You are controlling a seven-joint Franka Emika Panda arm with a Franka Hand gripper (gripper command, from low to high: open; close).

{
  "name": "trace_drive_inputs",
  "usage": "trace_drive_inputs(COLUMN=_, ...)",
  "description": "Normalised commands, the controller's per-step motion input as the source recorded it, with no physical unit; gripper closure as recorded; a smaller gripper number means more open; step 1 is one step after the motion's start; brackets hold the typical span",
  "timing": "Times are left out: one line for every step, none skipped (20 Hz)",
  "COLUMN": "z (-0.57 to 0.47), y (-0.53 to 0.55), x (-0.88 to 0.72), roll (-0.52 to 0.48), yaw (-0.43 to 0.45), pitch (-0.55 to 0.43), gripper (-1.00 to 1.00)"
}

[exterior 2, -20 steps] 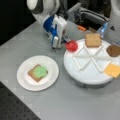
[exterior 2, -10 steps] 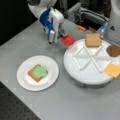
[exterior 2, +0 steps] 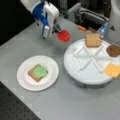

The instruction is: Ingredient selection for cheeseburger or sandwich

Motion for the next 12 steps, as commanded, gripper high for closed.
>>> trace_drive_inputs(z=0.13, y=-0.07, x=0.24, roll=-0.311, yaw=0.241, pitch=0.144, gripper=1.00)
trace_drive_inputs(z=0.12, y=-0.07, x=0.24, roll=-0.320, yaw=0.232, pitch=0.149, gripper=1.00)
trace_drive_inputs(z=0.11, y=-0.07, x=0.24, roll=-0.305, yaw=0.215, pitch=0.150, gripper=1.00)
trace_drive_inputs(z=0.11, y=-0.07, x=0.25, roll=-0.302, yaw=0.200, pitch=0.162, gripper=1.00)
trace_drive_inputs(z=0.12, y=-0.06, x=0.27, roll=-0.302, yaw=0.184, pitch=0.178, gripper=1.00)
trace_drive_inputs(z=0.13, y=-0.05, x=0.30, roll=-0.320, yaw=0.168, pitch=0.194, gripper=1.00)
trace_drive_inputs(z=0.14, y=-0.05, x=0.33, roll=-0.349, yaw=0.156, pitch=0.208, gripper=1.00)
trace_drive_inputs(z=0.15, y=-0.04, x=0.36, roll=-0.378, yaw=0.144, pitch=0.212, gripper=1.00)
trace_drive_inputs(z=0.15, y=-0.03, x=0.38, roll=-0.459, yaw=0.137, pitch=0.218, gripper=1.00)
trace_drive_inputs(z=0.16, y=-0.02, x=0.39, roll=-0.517, yaw=0.134, pitch=0.214, gripper=1.00)
trace_drive_inputs(z=0.16, y=-0.01, x=0.37, roll=-0.507, yaw=0.134, pitch=0.209, gripper=1.00)
trace_drive_inputs(z=0.17, y=-0.01, x=0.37, roll=-0.568, yaw=0.128, pitch=0.206, gripper=1.00)
